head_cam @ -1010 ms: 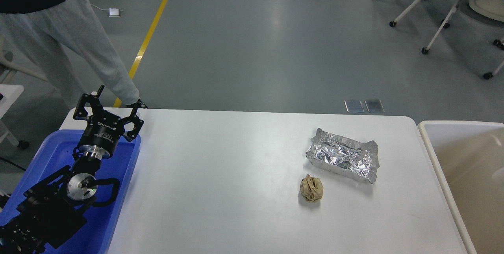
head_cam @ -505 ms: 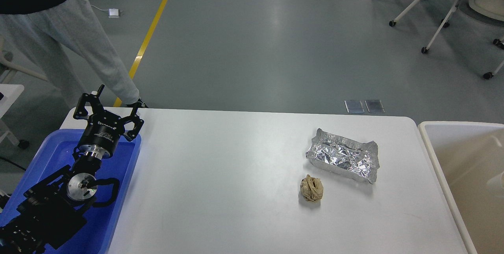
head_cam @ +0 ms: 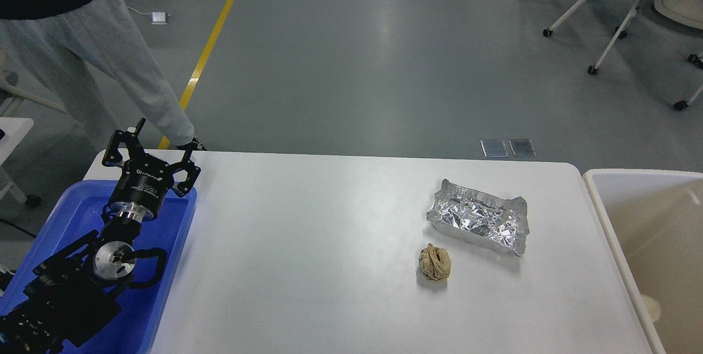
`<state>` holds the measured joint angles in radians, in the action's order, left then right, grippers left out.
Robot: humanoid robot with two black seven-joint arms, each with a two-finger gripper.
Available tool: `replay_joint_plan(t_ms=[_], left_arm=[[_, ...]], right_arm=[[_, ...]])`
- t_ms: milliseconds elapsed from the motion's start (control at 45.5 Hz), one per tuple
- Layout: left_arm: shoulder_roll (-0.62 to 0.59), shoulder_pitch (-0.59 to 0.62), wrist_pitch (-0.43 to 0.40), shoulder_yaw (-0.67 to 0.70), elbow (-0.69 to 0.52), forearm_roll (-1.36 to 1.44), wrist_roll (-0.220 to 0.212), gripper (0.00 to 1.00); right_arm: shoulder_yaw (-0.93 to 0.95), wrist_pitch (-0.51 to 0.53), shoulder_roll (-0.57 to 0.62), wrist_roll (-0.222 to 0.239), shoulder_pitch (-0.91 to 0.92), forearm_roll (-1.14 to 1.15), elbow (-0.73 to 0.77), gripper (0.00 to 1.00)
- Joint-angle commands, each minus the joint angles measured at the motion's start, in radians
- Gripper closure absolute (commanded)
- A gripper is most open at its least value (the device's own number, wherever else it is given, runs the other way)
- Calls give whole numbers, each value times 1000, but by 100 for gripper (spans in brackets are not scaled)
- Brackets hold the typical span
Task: Tidy desktop
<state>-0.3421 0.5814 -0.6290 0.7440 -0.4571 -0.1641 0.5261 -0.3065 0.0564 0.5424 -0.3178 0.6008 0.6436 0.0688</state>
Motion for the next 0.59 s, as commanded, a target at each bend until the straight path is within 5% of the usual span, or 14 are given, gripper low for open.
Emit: replay_joint_plan(t_ms=[0, 571], left_arm=[[0, 0, 0, 0, 0, 0, 0, 0], [0, 0, 0, 0, 0, 0, 0, 0]], right_arm=[[7, -6, -2, 5, -1, -10, -1, 0], [36, 5, 8, 23, 50, -252, -14, 0]])
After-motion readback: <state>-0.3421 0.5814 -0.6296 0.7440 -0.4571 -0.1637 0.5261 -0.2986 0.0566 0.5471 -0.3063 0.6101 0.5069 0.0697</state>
